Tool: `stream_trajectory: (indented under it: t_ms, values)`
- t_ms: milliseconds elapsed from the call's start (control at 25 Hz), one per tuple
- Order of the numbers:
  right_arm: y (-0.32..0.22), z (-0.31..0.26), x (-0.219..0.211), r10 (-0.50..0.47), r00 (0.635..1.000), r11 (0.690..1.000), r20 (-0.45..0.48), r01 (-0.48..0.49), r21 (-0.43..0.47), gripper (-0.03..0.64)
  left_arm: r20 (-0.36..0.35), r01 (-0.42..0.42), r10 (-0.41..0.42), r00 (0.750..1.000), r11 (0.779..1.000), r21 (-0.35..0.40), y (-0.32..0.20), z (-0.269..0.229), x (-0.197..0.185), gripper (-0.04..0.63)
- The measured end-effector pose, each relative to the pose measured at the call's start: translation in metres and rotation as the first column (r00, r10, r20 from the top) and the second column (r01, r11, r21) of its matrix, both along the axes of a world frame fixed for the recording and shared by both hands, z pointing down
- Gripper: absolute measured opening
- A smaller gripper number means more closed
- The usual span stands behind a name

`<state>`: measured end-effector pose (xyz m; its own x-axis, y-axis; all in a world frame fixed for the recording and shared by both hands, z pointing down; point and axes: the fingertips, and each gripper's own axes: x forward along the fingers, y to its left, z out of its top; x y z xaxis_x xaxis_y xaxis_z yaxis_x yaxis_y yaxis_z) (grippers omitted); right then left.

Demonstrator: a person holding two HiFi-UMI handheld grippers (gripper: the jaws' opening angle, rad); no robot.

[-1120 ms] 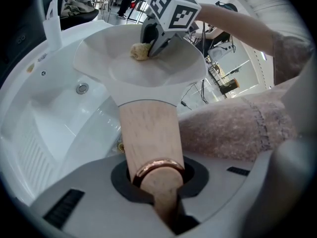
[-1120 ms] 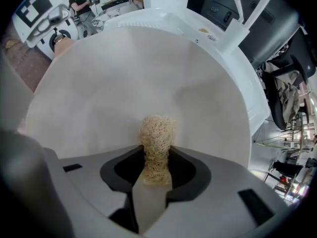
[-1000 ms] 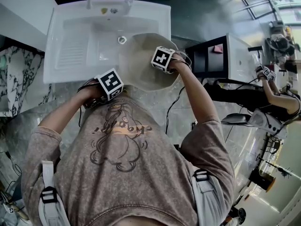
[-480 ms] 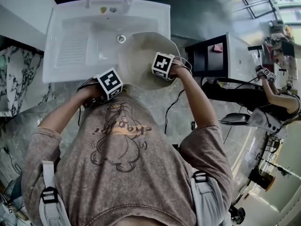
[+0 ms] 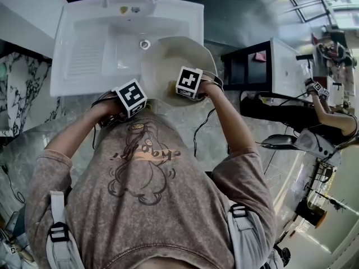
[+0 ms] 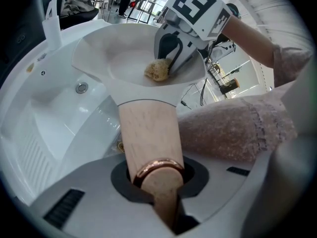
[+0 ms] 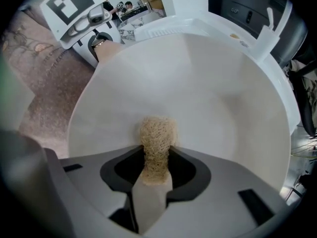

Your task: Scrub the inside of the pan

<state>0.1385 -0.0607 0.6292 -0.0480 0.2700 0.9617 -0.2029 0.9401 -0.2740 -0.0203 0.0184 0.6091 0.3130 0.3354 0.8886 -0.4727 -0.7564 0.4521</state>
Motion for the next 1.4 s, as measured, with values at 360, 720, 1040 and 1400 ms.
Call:
stream_trajectory:
  t_ms: [360,720,1040,1400]
  values:
    - [0.007,0.002,-0.043,0.018,0.993,1.000,0.120,-0.016,-0.020,0.155,-0.001,0.011,-0.011,1.000,1.000,-0.005,0.001,0.001,0.001,0.058]
    - [-0.009,0.007,-0.071,0.075,0.979,0.996,0.191,-0.081,0.024,0.153,-0.009,0.019,-0.019,1.000,1.000,-0.017,0.006,0.002,0.003,0.064]
    - [-0.037,0.016,-0.086,0.114,0.966,0.980,0.231,-0.148,0.136,0.153,-0.011,0.017,-0.017,1.000,1.000,-0.027,0.006,0.004,0.003,0.071]
    - [-0.068,0.023,-0.090,0.148,0.964,0.956,0.221,-0.196,0.216,0.153,-0.013,0.023,-0.024,1.000,0.999,-0.030,0.008,0.004,0.003,0.071]
